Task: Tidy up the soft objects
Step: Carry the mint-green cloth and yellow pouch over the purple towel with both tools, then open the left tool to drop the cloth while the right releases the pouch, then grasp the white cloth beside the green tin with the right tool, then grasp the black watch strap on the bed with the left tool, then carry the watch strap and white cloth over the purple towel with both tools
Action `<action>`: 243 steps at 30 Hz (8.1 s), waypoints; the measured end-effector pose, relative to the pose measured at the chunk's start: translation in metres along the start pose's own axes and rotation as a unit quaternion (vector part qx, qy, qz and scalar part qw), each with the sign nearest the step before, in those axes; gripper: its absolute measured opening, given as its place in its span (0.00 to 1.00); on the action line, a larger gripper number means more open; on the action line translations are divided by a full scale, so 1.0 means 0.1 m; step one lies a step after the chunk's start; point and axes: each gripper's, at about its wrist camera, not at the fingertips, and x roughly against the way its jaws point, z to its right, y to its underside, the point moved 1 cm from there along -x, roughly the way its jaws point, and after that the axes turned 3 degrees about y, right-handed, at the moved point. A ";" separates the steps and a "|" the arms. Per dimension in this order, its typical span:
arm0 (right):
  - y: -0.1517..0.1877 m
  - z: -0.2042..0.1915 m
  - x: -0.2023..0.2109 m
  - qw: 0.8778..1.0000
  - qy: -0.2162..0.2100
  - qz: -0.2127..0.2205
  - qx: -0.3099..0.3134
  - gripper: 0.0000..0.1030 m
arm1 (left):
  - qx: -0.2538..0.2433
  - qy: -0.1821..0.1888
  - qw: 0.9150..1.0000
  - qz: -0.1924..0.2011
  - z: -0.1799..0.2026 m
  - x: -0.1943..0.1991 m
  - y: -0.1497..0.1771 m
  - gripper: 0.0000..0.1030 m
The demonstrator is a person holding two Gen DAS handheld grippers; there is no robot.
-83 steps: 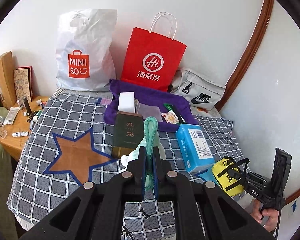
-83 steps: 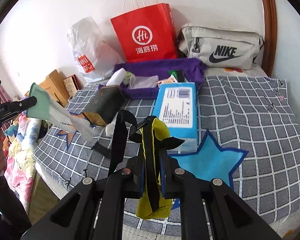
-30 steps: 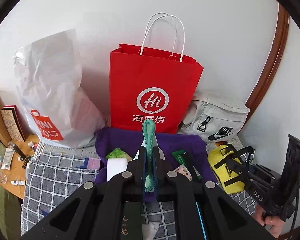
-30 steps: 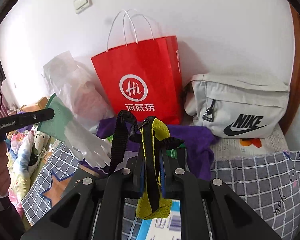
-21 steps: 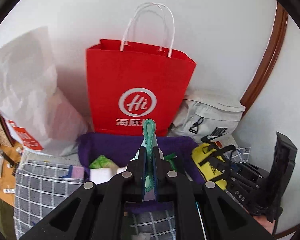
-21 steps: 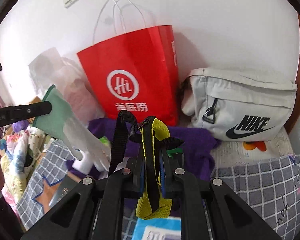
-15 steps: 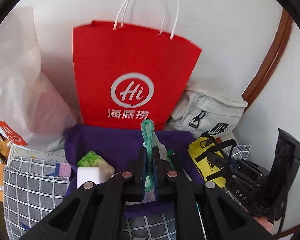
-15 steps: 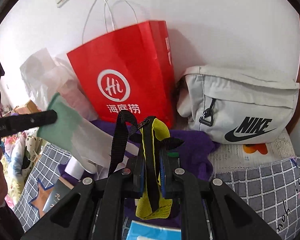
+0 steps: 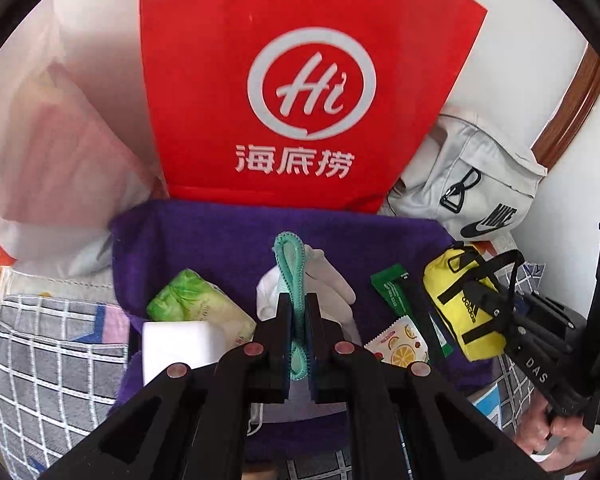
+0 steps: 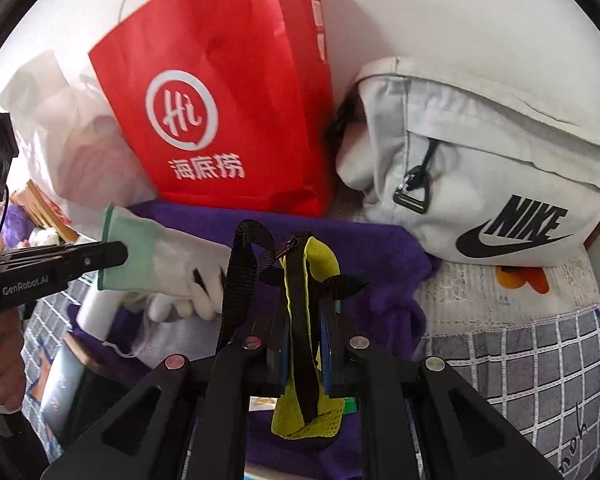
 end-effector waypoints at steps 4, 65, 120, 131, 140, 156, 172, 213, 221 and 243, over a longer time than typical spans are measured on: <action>0.00 0.01 0.01 1.000 0.009 0.005 0.001 0.12 | -0.012 -0.007 1.000 -0.009 0.00 -0.06 0.01 0.06; 0.90 -1.12 0.89 0.993 -0.095 -0.022 0.063 0.52 | 0.028 -0.045 0.999 0.012 -0.38 1.18 0.70 0.55; 2.58 -1.19 1.49 0.992 -0.097 -0.051 0.056 0.22 | 0.090 -0.046 0.991 -0.093 -0.01 1.16 2.91 0.55; 2.88 -0.63 1.63 0.997 -0.047 -0.053 0.025 0.22 | 0.084 -0.035 0.991 -0.095 0.25 1.00 2.98 0.55; 2.89 -0.27 1.50 0.998 -0.038 -0.058 -0.007 0.22 | 0.093 -0.035 0.992 -0.076 0.23 0.80 2.77 0.55; 2.88 -0.20 1.41 0.997 -0.065 -0.036 0.000 0.22 | -0.041 -0.094 0.993 -0.055 0.66 0.47 2.58 0.35; 2.90 -0.28 1.43 0.999 -0.033 -0.035 0.013 0.23 | -0.041 -0.082 0.994 -0.055 0.46 0.65 2.75 0.24; 1.69 -0.56 2.44 0.996 -0.027 0.081 0.025 0.22 | 0.000 -0.051 0.997 0.059 0.42 1.94 1.95 0.21; 1.46 -0.61 2.42 0.996 -0.015 0.086 0.036 0.22 | 0.011 -0.046 0.996 0.070 0.33 1.98 1.76 0.21; 0.92 -0.59 2.04 0.995 -0.018 0.091 0.019 0.22 | 0.019 -0.033 0.997 0.061 0.24 1.59 1.22 0.21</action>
